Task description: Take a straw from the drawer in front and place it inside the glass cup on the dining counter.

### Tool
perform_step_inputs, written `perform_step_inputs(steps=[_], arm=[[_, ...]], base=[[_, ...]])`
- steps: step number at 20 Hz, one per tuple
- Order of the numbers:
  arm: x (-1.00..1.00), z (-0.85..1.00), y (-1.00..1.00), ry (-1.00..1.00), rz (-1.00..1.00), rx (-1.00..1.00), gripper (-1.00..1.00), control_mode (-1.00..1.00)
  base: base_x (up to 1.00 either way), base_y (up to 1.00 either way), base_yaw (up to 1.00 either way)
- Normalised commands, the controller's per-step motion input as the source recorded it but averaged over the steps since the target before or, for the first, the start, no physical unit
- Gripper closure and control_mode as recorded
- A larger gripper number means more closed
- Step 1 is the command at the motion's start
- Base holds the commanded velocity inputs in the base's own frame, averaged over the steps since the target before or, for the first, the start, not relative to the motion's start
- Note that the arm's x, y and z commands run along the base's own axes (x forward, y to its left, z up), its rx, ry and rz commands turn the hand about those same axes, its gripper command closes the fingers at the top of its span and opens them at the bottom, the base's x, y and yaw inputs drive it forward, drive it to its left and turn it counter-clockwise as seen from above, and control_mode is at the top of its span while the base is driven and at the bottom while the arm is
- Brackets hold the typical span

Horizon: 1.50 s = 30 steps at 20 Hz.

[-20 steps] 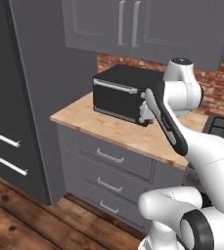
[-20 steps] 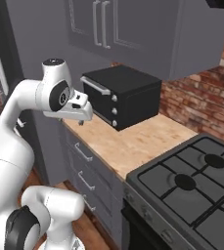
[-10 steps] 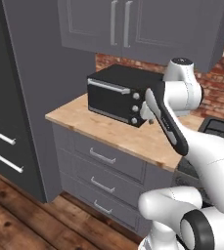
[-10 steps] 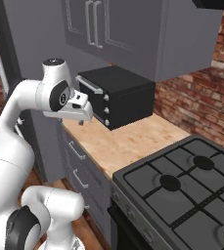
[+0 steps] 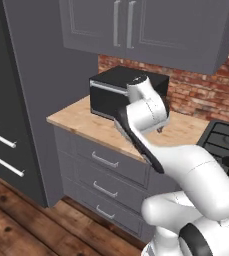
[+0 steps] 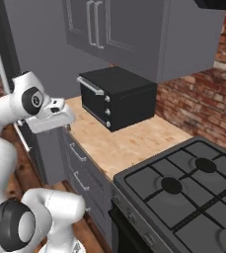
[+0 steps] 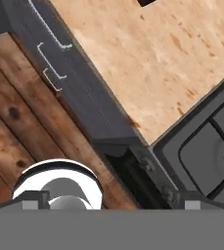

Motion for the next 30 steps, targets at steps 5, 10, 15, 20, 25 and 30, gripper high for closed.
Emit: perform_step_inputs(steps=[5,10,15,20,25,30], arm=[[0.0,-0.76,0.98,0.14,0.14,-0.52,-1.0,-1.0],[0.1,-0.92,0.75,0.12,0.17,-0.5,-1.0,-1.0],[0.41,-0.74,0.29,0.15,0.2,-0.37,-1.0,-1.0],[0.39,-0.52,-0.02,0.01,0.18,-0.24,-1.0,-1.0],[0.64,-0.4,-0.04,0.02,0.07,-0.1,-1.0,-1.0],[0.59,-0.12,-0.18,0.0,0.0,-0.06,-1.0,-1.0]], base=[[0.0,0.0,0.0],[0.0,0.0,0.0],[0.0,0.0,0.0],[0.0,0.0,0.0],[0.0,0.0,0.0],[0.0,0.0,0.0]])
